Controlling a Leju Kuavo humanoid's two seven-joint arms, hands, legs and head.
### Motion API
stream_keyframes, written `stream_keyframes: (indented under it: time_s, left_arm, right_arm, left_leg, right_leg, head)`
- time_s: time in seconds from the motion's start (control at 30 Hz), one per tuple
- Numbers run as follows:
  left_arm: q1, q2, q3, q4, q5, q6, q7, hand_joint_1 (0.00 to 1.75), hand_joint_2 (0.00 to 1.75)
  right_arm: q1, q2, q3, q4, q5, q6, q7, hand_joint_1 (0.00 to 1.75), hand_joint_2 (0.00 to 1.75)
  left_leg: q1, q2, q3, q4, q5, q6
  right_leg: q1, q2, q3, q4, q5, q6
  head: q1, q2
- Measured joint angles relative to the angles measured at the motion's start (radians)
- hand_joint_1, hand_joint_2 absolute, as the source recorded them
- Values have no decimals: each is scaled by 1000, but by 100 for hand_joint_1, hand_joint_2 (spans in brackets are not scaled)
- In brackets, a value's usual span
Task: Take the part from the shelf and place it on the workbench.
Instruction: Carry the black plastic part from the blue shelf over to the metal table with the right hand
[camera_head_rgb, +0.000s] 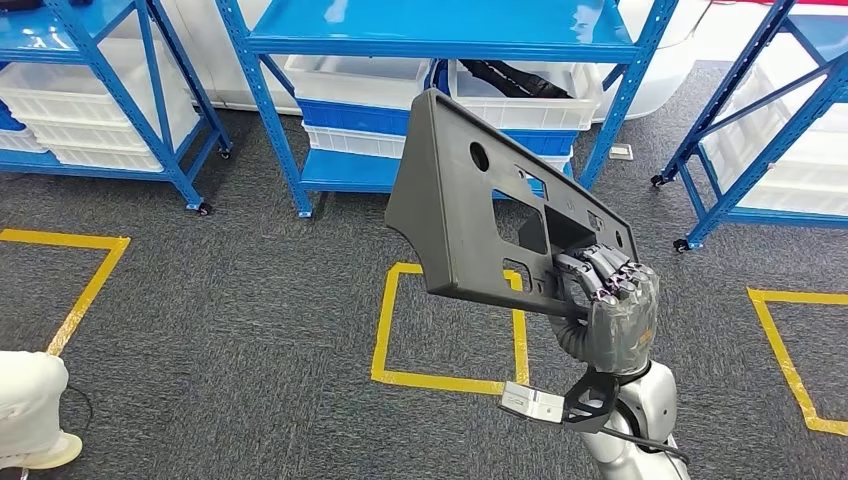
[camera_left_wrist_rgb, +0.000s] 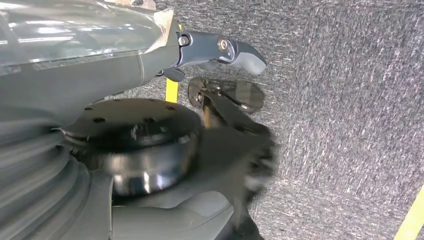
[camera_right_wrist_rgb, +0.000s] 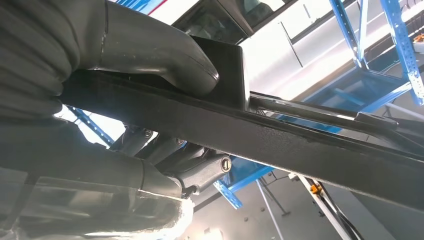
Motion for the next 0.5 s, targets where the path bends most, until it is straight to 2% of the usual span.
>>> stream_keyframes:
  time_s: [0.03,0.1,0.17,0.2,0.27,0.3,0.33,0.37,0.4,0.43,0.47,0.5]
  left_arm:
    - [0,0,0,0,1,1,1,0,175]
    - [0,-3,0,0,2,4,3,0,175]
    - [0,-6,0,0,6,6,4,0,175]
    - [0,-8,0,0,7,7,3,0,175]
    - [0,-10,0,0,8,7,3,0,175]
    - [0,-10,0,0,8,7,3,0,175]
    - [0,-10,0,0,9,7,3,0,175]
    - [1,-10,0,0,9,7,3,0,175]
    - [1,-11,0,0,9,7,4,0,175]
    - [1,-12,0,0,10,7,4,0,175]
    - [1,-12,0,0,10,7,4,0,175]
    - [0,-13,0,0,10,8,4,0,175]
  right_arm:
    - [-1,0,-1,0,-1,0,-1,175,175]
    - [-1,-2,-2,0,-3,0,-3,175,175]
    - [-2,-5,-4,0,-7,0,-4,175,175]
    - [-3,-6,-5,0,-10,0,-4,175,175]
    - [-4,-10,-7,0,-13,0,-4,175,175]
    - [-3,-11,-8,0,-14,0,-4,175,175]
    - [-2,-12,-9,1,-15,0,-4,175,175]
    - [-2,-14,-10,2,-16,0,-4,175,175]
    - [-2,-15,-11,2,-17,0,-4,175,175]
    - [-4,-16,-12,2,-18,0,-4,175,175]
    - [-5,-17,-13,2,-19,0,-5,175,175]
    - [-7,-17,-14,2,-20,0,-6,175,175]
  left_leg:
    - [-3,-1,13,-25,3,5]
    - [-9,-1,8,-31,12,17]
    - [-7,4,1,-43,32,31]
    - [-5,7,-5,-49,42,37]
    - [-4,10,-24,-51,57,45]
    - [-5,11,-35,-49,64,45]
    - [-6,11,-45,-48,71,44]
    - [-6,11,-55,-45,77,43]
    - [-5,11,-64,-42,82,40]
    - [-5,11,-73,-37,86,37]
    - [-7,10,-80,-32,90,33]
    - [-8,10,-86,-26,93,28]
  right_leg:
    - [1,0,-2,0,4,6]
    - [2,-1,-7,-2,13,20]
    - [3,-1,-23,18,-2,27]
    - [4,0,-41,54,-27,25]
    - [1,0,-91,178,-101,16]
    - [1,0,-110,240,-130,17]
    - [0,0,-115,275,-146,21]
    - [0,0,-100,271,-147,29]
    - [-1,0,-62,224,-134,37]
    - [-3,0,-10,148,-115,45]
    - [-3,0,35,76,-100,47]
    - [-2,1,64,22,-88,45]
  head:
    - [0,0]
    - [0,0]
    - [2,0]
    - [3,0]
    - [6,0]
    - [6,0]
    - [7,0]
    - [6,0]
    - [7,0]
    - [7,0]
    - [6,0]
    - [6,0]
